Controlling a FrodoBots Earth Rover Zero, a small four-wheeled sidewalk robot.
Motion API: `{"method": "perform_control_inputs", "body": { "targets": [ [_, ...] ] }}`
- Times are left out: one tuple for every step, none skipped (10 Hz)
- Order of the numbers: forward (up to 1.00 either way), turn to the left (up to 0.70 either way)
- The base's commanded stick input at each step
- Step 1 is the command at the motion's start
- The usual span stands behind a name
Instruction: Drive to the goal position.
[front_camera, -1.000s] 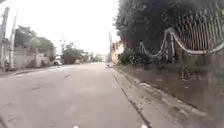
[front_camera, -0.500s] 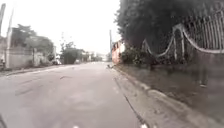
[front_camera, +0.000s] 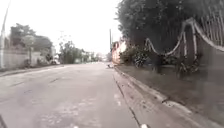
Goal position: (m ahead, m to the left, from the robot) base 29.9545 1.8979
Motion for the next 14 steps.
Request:
{"method": "perform_control_inputs", "body": {
  "targets": [
    [1.00,0.00],
    [1.00,0.00],
    [1.00,0.00],
    [1.00,0.00],
    [1.00,0.00],
    [1.00,0.00],
    [1.00,0.00],
    [1.00,0.00],
    [1.00,0.00],
    [1.00,0.00],
    [1.00,0.00],
    [1.00,0.00],
    [1.00,0.00],
    [1.00,0.00]
  ]
}}
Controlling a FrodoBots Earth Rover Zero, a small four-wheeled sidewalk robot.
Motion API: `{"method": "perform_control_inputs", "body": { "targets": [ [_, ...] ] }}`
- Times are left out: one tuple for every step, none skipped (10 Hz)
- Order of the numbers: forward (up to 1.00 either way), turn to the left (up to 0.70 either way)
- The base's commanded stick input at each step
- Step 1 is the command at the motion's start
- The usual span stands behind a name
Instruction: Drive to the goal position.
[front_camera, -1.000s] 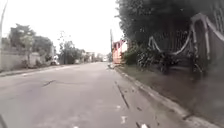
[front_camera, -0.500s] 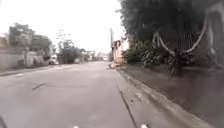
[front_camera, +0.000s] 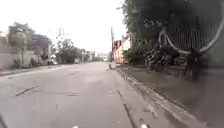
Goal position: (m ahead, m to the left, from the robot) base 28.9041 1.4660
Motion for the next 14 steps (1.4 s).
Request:
{"method": "perform_control_inputs", "body": {
  "targets": [
    [1.00,0.00],
    [1.00,0.00],
    [1.00,0.00],
    [1.00,0.00],
    [1.00,0.00],
    [1.00,0.00],
    [1.00,0.00],
    [1.00,0.00],
    [1.00,0.00],
    [1.00,0.00],
    [1.00,0.00],
    [1.00,0.00],
    [1.00,0.00],
    [1.00,0.00]
  ]
}}
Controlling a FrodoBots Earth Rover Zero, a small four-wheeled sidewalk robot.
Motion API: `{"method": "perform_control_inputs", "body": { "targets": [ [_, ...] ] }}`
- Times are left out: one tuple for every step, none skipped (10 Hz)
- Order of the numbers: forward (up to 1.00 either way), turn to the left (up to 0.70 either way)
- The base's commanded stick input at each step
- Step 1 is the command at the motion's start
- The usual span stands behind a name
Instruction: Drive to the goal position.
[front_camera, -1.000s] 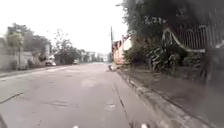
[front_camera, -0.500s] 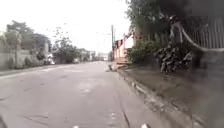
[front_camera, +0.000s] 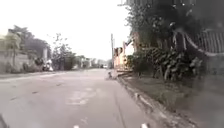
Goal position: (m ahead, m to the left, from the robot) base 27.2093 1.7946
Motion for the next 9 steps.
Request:
{"method": "perform_control_inputs", "body": {
  "targets": [
    [1.00,0.00],
    [1.00,0.00],
    [1.00,0.00],
    [1.00,0.00],
    [1.00,0.00],
    [1.00,0.00],
    [1.00,0.00],
    [1.00,0.00],
    [1.00,0.00]
  ]
}}
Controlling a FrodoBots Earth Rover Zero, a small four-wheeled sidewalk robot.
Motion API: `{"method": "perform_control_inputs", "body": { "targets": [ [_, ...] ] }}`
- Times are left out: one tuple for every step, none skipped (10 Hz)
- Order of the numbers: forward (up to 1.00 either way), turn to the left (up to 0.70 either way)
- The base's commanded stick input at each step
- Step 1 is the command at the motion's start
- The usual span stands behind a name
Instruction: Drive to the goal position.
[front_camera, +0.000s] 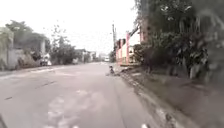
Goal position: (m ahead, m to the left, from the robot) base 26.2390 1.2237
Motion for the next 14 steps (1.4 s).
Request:
{"method": "perform_control_inputs", "body": {
  "targets": [
    [1.00,0.00],
    [1.00,0.00],
    [1.00,0.03],
    [1.00,0.08],
    [1.00,0.10],
    [1.00,0.11],
    [1.00,0.11],
    [1.00,0.11],
    [1.00,0.11],
    [1.00,0.14],
    [1.00,0.18],
    [1.00,0.19],
    [1.00,0.20],
    [1.00,0.21]
  ]
}}
